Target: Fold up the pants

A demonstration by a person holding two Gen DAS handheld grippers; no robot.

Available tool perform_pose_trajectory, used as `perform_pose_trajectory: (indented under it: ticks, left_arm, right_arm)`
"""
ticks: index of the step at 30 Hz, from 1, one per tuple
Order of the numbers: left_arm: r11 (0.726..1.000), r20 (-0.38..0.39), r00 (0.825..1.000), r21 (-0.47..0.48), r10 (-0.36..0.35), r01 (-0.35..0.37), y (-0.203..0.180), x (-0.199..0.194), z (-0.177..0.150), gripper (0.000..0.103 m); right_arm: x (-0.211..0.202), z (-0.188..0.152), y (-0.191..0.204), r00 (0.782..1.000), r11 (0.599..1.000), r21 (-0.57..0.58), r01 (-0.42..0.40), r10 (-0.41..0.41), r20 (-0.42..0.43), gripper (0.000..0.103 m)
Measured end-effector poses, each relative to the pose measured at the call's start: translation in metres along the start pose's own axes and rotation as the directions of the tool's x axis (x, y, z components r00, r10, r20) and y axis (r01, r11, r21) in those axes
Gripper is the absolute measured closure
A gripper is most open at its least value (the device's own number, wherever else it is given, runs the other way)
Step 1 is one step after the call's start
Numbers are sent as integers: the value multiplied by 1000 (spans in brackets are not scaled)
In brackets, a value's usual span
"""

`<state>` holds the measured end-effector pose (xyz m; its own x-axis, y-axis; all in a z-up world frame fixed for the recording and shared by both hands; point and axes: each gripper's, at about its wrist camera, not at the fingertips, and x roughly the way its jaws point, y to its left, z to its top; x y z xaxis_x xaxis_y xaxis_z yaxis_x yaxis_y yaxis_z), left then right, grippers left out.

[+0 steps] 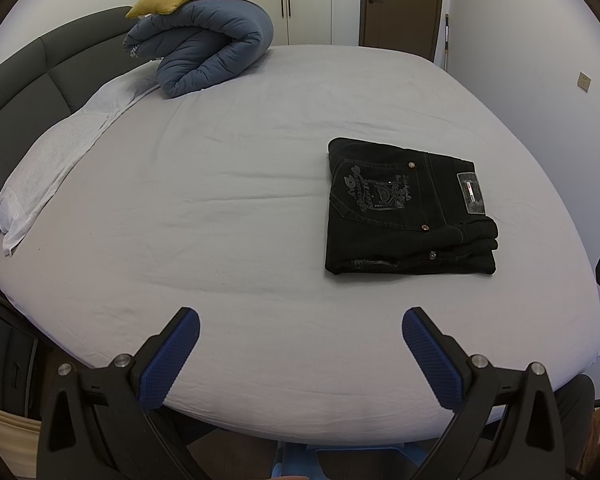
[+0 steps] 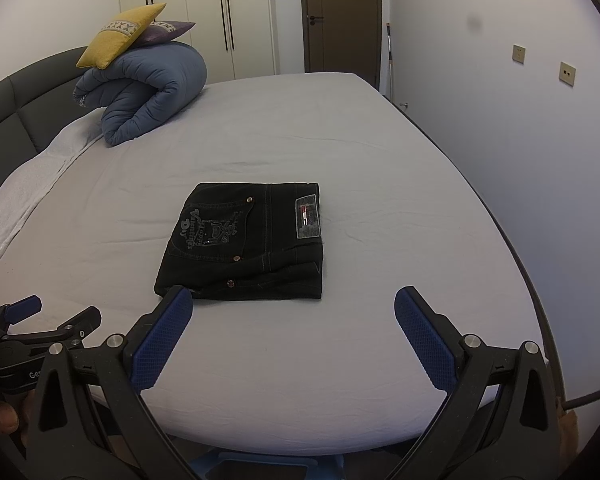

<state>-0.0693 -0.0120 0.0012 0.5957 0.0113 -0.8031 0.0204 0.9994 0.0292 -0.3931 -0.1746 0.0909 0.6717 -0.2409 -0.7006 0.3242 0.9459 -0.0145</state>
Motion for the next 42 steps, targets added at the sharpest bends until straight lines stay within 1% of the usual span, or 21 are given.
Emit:
perform_pose_trajectory:
  ticks: [42]
  left_arm:
    - [1000, -2, 1000, 2, -4, 4, 2, -1, -4, 0]
  right_arm:
    - [1, -2, 2, 1000, 1000, 1, 0, 0, -2, 0]
